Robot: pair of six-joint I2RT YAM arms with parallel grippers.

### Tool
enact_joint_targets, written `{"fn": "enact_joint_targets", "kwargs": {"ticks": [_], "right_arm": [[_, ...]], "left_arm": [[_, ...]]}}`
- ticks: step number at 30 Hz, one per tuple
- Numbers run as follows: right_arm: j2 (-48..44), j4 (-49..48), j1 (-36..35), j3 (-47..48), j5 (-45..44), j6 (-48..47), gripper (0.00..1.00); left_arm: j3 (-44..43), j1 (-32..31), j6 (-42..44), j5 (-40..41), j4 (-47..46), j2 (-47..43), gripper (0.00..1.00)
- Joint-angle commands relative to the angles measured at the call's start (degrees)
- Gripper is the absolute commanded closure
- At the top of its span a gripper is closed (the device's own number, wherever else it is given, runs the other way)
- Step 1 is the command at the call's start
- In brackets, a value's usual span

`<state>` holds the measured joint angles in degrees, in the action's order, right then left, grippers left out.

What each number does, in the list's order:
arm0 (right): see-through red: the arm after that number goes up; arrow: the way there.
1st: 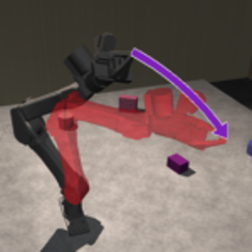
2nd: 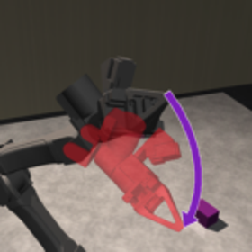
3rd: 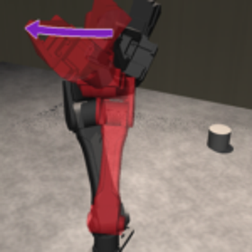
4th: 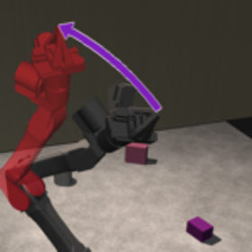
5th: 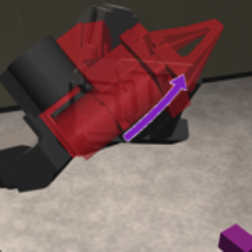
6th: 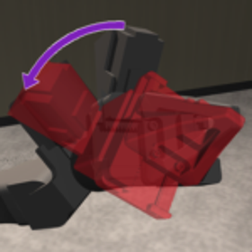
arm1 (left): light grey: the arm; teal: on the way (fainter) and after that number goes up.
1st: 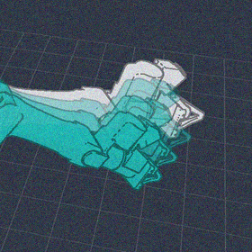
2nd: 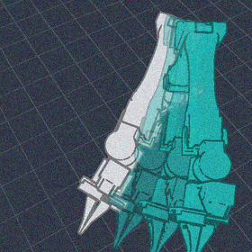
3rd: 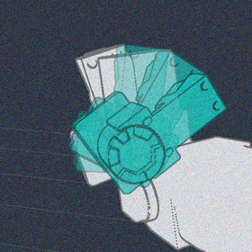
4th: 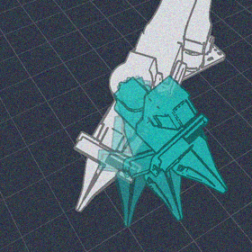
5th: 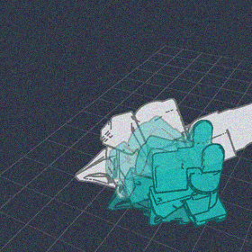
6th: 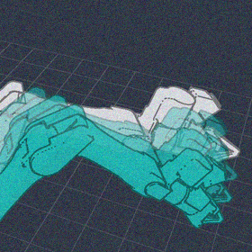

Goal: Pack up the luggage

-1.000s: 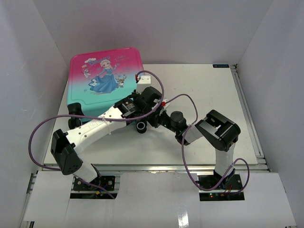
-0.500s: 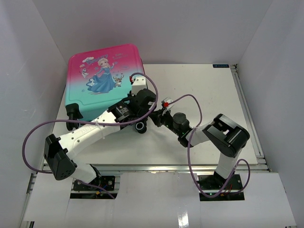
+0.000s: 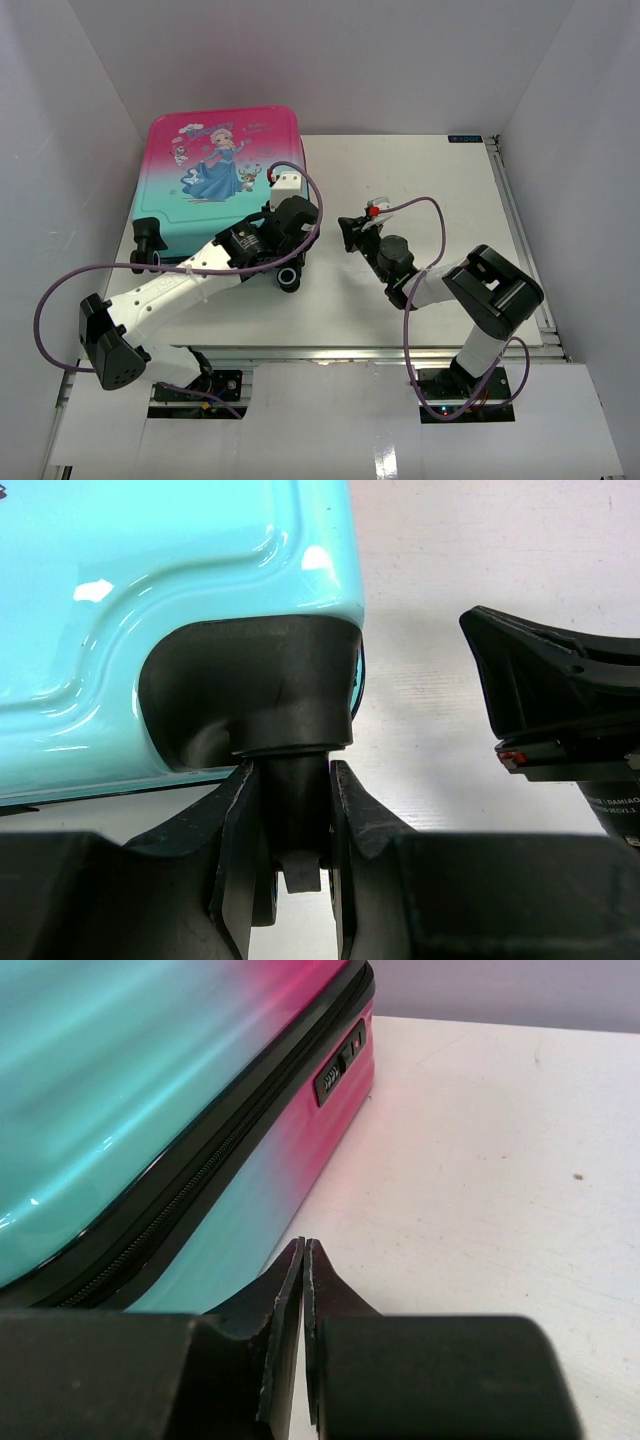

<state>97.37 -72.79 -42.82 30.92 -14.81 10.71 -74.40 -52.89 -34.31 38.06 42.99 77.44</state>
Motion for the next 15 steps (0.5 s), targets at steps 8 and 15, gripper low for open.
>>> {"fn": "enact_joint_targets", "kwargs": {"ticks": [8,15], "right_arm": [[-1.49,-15.46,-0.07,-4.44,27.12,-3.46,0.56],[1.92,-20.57,-0.76,-4.51,31.32,-2.06,0.38]], "left_arm": [[-2.23,-0.37,1.87,2.11,-6.03,-5.77,1.00],[-3.69,-0.37,2.45,2.02,-6.43,-4.75,1.00]]}}
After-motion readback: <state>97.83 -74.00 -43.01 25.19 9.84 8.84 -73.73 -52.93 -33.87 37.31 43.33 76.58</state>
